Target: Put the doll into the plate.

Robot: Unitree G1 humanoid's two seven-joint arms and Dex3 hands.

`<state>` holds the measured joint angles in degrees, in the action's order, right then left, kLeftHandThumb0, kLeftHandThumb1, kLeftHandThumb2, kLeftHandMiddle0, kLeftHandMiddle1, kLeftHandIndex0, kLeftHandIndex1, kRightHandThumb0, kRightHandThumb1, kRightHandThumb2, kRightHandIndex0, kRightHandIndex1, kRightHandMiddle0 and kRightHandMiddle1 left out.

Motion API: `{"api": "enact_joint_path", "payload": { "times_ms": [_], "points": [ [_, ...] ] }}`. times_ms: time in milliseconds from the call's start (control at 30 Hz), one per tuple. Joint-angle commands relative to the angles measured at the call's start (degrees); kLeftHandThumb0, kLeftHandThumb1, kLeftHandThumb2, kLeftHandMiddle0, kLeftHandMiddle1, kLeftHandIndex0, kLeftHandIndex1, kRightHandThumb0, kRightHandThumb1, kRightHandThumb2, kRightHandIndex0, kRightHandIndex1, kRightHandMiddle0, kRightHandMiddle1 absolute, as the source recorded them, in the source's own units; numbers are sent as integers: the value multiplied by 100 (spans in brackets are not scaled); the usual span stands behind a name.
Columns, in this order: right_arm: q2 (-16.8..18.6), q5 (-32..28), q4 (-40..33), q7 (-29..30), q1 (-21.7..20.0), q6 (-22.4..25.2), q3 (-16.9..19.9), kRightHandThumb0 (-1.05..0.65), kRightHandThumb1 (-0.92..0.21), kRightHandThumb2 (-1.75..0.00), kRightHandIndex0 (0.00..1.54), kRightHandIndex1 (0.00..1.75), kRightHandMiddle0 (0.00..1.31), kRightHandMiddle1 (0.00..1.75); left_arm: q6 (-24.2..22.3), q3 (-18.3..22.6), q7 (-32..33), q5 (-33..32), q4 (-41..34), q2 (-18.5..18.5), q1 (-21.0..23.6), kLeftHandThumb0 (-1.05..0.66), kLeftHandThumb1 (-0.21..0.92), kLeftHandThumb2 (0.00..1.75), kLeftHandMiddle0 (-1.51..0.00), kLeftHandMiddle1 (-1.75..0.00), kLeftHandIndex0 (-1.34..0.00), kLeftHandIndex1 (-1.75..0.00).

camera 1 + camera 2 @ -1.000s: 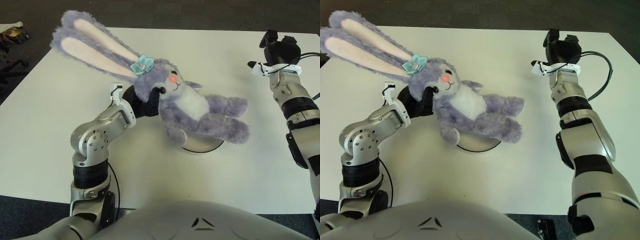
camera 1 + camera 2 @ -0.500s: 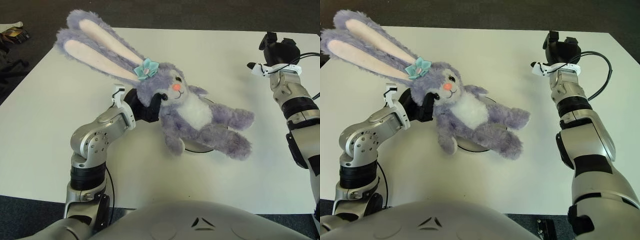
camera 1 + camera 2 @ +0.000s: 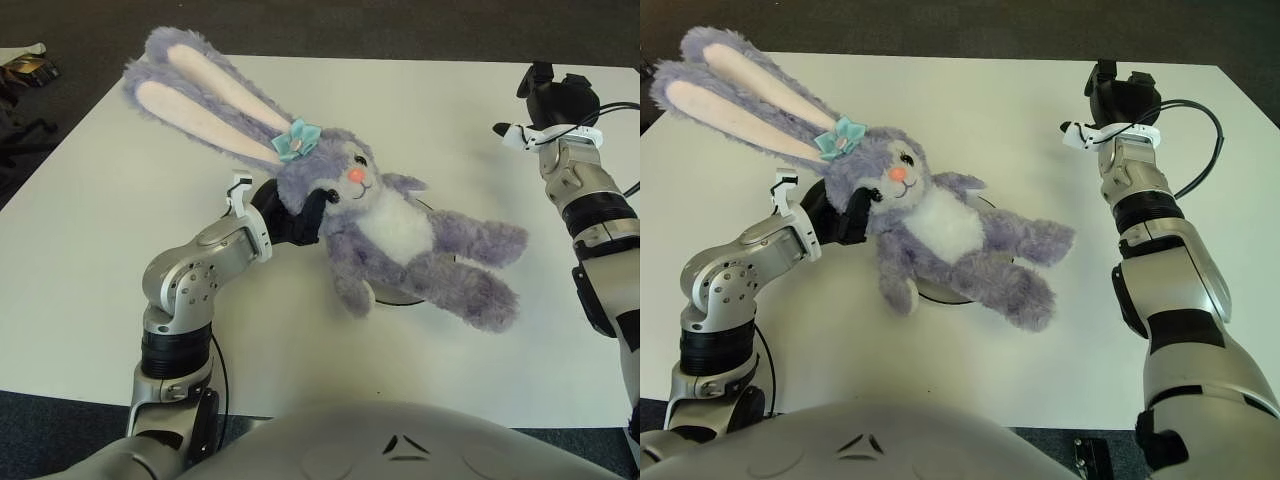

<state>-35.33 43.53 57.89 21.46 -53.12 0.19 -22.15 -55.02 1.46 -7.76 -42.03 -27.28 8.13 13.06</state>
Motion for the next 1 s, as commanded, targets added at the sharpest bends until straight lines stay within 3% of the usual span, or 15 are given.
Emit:
{"api": "enact_joint_path", "payload": {
  "times_ms": [0,267,633,733,967],
  "points": [
    [-38,-55,-112,-49,-31,26,42,37,-65,-90,35,175,0,174,187,-128,-133,123,-88,64,-59,0,29,120,-84,-126,-46,-175],
    [-37,-44,-164,-83,-7,56,45,38,-63,-91,36,175,0,174,709,-449,-523,456,46,163,-82,0,16,140,-87,-141,-52,-175],
    [-47,-40,-150,-111,21,-8,25,38,-62,-93,37,175,1,173,1553,-647,-1281,516,532,-117,-156,0,11,154,-79,-167,-53,-175],
    [-45,-55,-157,-131,33,-20,34,12,-65,-91,37,175,10,171,1729,-762,-1317,650,588,-155,-143,0,11,154,-79,-168,-53,-175],
    [-34,-93,-180,-204,47,-28,60,1,-68,-88,37,175,13,170,2164,-985,-1340,1034,635,-220,-177,0,9,156,-81,-167,-55,-175]
  ]
}}
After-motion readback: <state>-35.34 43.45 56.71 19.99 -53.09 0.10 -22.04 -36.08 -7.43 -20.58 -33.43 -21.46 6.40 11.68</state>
